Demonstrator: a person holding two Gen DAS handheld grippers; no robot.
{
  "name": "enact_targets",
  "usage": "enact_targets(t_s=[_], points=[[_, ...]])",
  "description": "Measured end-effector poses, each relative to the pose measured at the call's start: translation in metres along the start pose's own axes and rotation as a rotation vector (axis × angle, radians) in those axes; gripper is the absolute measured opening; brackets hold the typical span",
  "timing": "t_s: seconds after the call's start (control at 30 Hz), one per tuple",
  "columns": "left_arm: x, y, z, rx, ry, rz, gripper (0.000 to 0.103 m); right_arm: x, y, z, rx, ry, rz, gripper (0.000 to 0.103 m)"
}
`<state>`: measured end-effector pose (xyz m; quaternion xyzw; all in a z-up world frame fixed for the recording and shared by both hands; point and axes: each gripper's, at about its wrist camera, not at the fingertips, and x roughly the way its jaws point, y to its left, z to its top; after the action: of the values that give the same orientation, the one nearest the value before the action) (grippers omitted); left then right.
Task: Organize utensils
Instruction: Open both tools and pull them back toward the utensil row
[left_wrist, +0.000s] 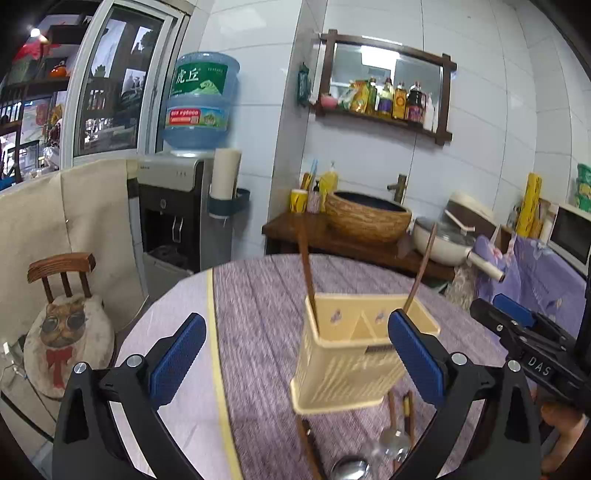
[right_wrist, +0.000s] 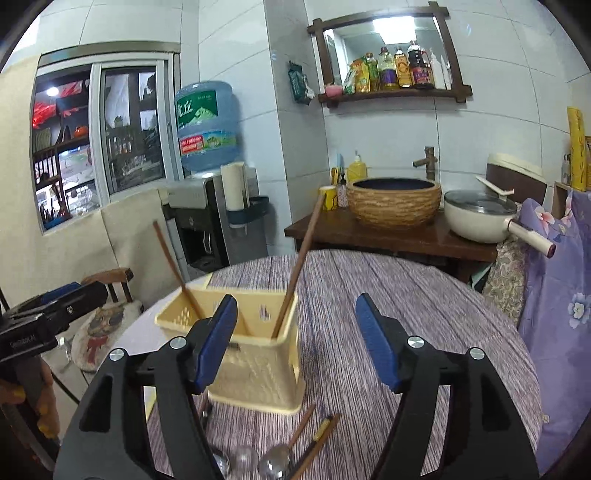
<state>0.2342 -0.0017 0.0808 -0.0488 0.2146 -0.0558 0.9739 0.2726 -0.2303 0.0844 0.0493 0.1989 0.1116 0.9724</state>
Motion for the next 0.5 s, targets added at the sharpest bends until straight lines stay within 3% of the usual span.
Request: enact_targets(t_s=[0.2, 0.3, 0.5], points=[[0.003, 0.016, -0.046, 0.004, 0.110, 0.080, 0.098, -0.004, -0.006, -0.049, -0.007, 0.119, -0.026, 0.073], [0.008, 0.024, -0.070, -0.006, 0.181, 0.077, 0.098, 0.000, -0.008, -0.073, -0.003, 0.183, -0.048, 0.073], [0.012, 0.027, -0.102, -0.018, 0.249, 0.087, 0.096, 0.005, -0.009, -0.113, 0.018, 0.281, -0.060, 0.073]])
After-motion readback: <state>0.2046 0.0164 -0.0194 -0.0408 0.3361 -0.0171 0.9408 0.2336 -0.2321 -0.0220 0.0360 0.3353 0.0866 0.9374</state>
